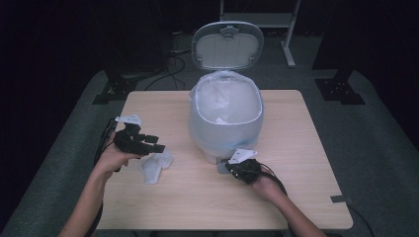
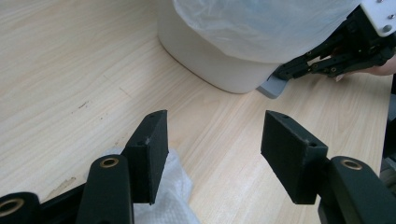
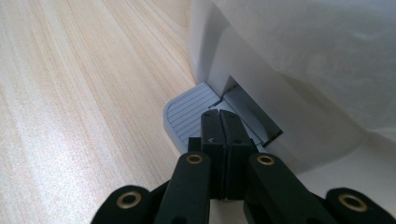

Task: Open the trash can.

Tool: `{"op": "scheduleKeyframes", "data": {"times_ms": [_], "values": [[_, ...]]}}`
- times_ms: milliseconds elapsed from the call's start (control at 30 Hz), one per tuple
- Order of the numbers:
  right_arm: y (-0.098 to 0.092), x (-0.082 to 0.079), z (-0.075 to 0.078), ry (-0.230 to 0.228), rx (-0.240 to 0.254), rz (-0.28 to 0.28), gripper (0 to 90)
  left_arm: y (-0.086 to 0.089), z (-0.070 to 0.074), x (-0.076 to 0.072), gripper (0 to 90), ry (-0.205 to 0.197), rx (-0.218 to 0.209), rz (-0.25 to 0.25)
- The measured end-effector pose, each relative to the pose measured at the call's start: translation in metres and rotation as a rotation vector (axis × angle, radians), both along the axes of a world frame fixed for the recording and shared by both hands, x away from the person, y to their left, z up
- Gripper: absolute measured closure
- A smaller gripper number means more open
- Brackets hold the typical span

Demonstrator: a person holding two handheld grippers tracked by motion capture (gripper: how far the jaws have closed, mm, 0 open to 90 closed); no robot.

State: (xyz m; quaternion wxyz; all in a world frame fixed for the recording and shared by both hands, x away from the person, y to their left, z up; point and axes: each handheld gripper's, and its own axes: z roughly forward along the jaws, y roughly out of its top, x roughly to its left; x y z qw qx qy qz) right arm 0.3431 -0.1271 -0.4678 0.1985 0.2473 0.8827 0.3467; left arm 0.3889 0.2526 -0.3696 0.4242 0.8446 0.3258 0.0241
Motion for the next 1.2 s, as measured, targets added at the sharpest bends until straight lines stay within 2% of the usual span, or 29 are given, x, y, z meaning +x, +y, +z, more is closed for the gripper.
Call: {"op": "scheduleKeyframes", "data": {"times_ms": [267,333,400,767,1200], "values": [[0.0,0.0,0.0,-0.005,-0.004,0.001,89.0,0.0,-0.011,0.001,40.0,0.008,0.015,0.005],[0.001,-0.001,0.0,0.015,0.022,-0.01,89.0,0.0,-0.015,0.001,40.0,0.012,0.017,0.008],[0.001,-0.001,0.0,0.014,0.024,-0.009,89.0,0.001,-0.019,0.002,40.0,0.016,0.02,0.011],[0.001,-0.001,0.0,0.015,0.022,-0.01,89.0,0.002,-0.036,0.003,39.5,0.024,0.051,0.022],[0.001,-0.001,0.0,0.016,0.023,-0.01,89.0,0.004,-0.053,0.006,40.5,0.043,0.064,0.034]]}}
